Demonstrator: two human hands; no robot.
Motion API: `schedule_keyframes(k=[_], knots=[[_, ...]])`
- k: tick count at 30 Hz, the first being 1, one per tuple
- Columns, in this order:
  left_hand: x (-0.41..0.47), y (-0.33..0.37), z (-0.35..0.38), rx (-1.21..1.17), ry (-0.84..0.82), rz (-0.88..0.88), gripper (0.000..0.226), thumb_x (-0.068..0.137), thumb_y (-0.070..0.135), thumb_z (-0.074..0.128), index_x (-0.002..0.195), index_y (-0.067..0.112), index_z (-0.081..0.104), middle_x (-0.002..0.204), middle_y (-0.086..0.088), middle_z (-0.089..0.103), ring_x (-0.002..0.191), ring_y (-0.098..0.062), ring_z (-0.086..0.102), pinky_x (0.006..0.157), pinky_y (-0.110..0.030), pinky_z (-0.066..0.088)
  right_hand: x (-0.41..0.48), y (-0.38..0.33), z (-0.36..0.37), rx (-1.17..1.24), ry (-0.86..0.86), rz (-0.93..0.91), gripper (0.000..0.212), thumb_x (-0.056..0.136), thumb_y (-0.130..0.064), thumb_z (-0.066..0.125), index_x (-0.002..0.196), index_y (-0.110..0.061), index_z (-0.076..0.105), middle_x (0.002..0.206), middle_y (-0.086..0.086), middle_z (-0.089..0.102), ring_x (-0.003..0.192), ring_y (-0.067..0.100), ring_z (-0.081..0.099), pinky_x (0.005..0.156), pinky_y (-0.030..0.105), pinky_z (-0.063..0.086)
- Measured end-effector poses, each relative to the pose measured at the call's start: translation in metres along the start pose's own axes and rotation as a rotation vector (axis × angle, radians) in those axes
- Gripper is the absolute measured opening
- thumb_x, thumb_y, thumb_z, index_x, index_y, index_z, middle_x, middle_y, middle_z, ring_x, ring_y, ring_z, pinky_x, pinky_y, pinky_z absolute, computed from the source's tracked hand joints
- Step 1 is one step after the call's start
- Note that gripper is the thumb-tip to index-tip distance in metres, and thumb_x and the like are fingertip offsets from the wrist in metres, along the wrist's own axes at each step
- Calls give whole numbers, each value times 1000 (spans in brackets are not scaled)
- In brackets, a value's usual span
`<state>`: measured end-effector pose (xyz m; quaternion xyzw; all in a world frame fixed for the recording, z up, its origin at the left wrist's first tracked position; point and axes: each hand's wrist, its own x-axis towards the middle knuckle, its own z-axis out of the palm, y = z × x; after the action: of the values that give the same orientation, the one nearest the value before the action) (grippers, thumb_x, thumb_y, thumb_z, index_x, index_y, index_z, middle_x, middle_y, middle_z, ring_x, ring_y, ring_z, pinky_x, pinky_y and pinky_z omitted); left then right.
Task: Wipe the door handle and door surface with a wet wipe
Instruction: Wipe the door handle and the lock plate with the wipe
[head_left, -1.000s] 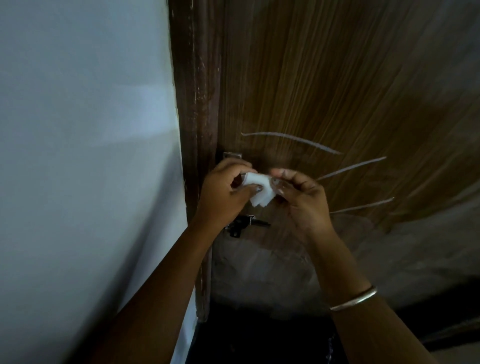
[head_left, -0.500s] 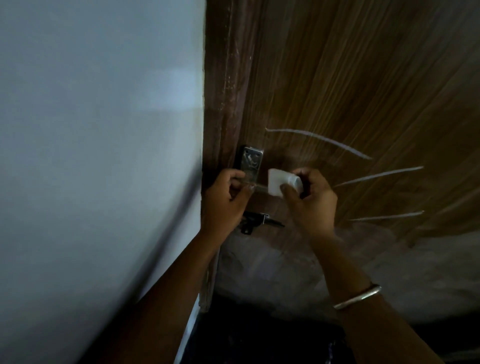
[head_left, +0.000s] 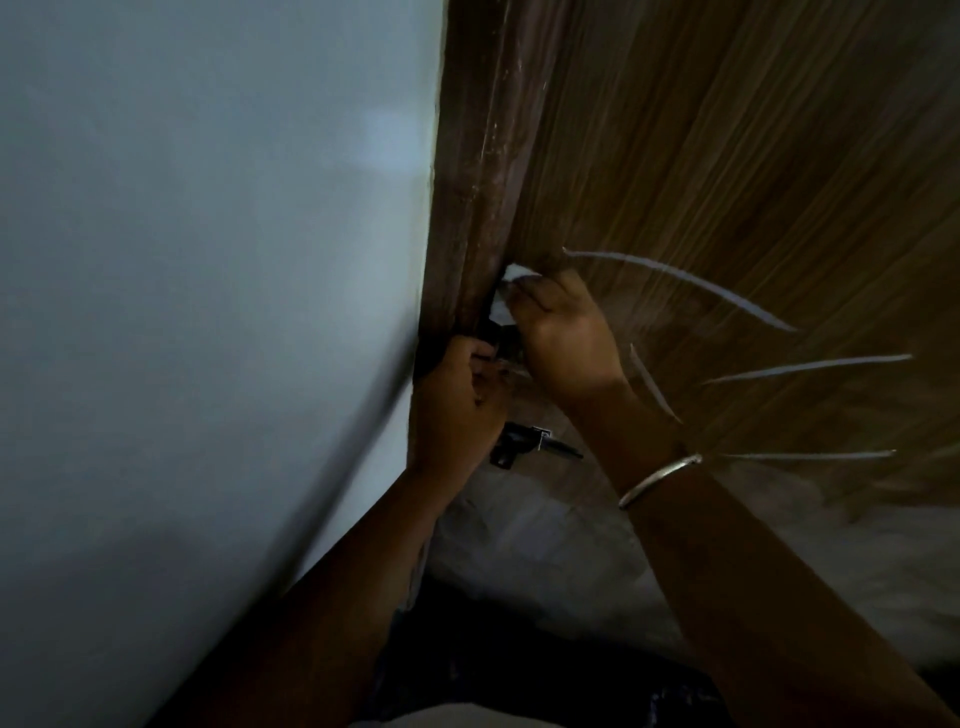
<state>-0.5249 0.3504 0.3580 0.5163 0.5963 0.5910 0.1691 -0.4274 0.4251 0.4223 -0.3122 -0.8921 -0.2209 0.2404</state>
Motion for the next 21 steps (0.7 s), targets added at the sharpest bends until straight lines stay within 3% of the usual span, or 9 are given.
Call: schedule_keyframes(k=[6, 10, 13, 16, 21], knots=[[2, -7, -3, 31, 50, 17, 13, 84, 10, 62, 98, 10, 61, 81, 3, 65, 74, -13, 64, 64, -23, 52, -18, 9, -13, 93, 39, 302, 25, 73, 2, 70, 98, 3, 68, 91, 22, 69, 86, 39, 65, 74, 38, 55], [0, -5, 2, 57, 51, 19, 13, 84, 8, 61, 97, 10, 61, 83, -2, 66, 77, -17, 64, 67, -28, 53, 0, 2, -10, 48, -53, 221, 17, 80, -1, 65, 96, 4, 68, 92, 22, 69, 91, 38, 64, 82, 38, 52], [-1, -5, 2, 80, 63, 33, 13, 83, 10, 62, 96, 10, 61, 79, 4, 62, 73, -14, 62, 64, -27, 51, 22, -10, -5, 35, -25, 93, 11, 75, 3, 60, 82, 4, 69, 83, 22, 68, 83, 37, 64, 83, 36, 51], [-1, -8, 0, 87, 62, 16, 13, 84, 11, 63, 97, 10, 61, 80, 0, 66, 73, -15, 62, 65, -32, 54, 19, -6, -1, 56, -132, 177, 29, 89, -5, 43, 109, 1, 63, 109, 21, 63, 107, 35, 54, 100, 36, 38], [-3, -13, 0, 68, 61, 1, 11, 85, 9, 60, 97, 9, 62, 81, -4, 68, 75, -19, 65, 67, -37, 56, -15, 10, -8, 233, 44, 458, 24, 90, -8, 53, 109, -2, 66, 109, 17, 67, 99, 30, 63, 86, 34, 51]])
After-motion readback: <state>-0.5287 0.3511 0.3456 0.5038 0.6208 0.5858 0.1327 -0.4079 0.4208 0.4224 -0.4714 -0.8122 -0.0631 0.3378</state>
